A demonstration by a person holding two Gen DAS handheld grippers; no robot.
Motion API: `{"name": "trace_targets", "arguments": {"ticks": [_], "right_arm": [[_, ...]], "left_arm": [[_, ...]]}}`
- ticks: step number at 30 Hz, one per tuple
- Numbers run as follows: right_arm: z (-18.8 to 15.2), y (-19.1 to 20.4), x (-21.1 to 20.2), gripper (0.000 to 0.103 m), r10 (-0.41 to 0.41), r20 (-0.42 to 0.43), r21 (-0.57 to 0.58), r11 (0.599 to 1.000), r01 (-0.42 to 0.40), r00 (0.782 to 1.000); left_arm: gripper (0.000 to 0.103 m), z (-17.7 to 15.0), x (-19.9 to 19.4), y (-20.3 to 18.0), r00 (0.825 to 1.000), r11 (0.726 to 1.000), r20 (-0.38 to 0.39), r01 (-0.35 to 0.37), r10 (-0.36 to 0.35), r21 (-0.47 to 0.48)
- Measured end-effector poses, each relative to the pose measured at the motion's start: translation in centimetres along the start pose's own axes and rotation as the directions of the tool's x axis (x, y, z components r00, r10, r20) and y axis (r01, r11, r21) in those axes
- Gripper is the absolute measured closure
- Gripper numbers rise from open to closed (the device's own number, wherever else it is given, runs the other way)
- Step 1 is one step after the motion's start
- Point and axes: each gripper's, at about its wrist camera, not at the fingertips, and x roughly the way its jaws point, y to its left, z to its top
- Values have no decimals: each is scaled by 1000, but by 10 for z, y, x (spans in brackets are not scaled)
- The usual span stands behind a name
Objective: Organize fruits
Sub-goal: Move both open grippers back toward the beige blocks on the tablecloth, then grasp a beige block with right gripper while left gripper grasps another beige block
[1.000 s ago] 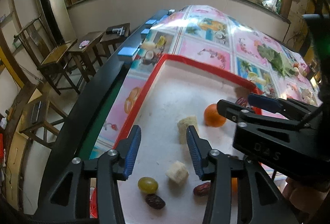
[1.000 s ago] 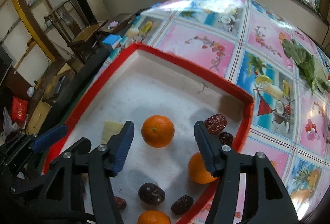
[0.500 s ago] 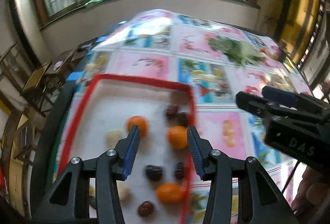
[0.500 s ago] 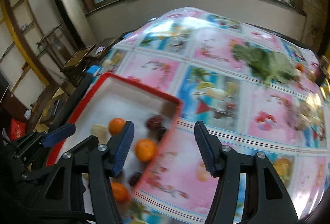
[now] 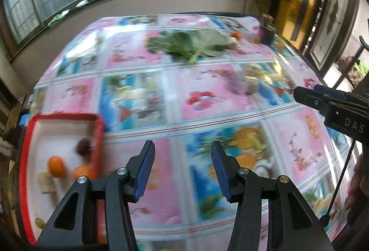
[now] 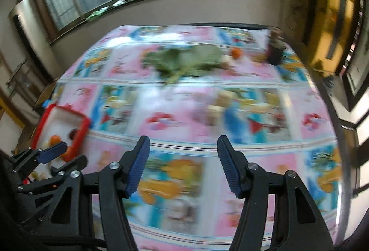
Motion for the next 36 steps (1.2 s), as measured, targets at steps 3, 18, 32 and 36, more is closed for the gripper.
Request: {"name": "trace_targets", "arguments": {"ticks": [3,18,32,36], "right_arm": [[-1,-36,1,41,-45,-8,19,999,45,999],[18,-105,56,41,-13,-66,-8,1000,13,998],[60,-64,114,41,101,-92,-35,994,-105,991],[57,-64,126,50,102,-110,-26,994,-105,989]], "left_arm": [[52,8,12,-22,1000,1000,-6,13,-13,25],[52,30,64,-51,997,998,-53,58,-58,-5],[52,35,86,-37,996,998,-82,26,-30,-52],[52,41,93,-41,996,998,-78,43,-47,-47]]}}
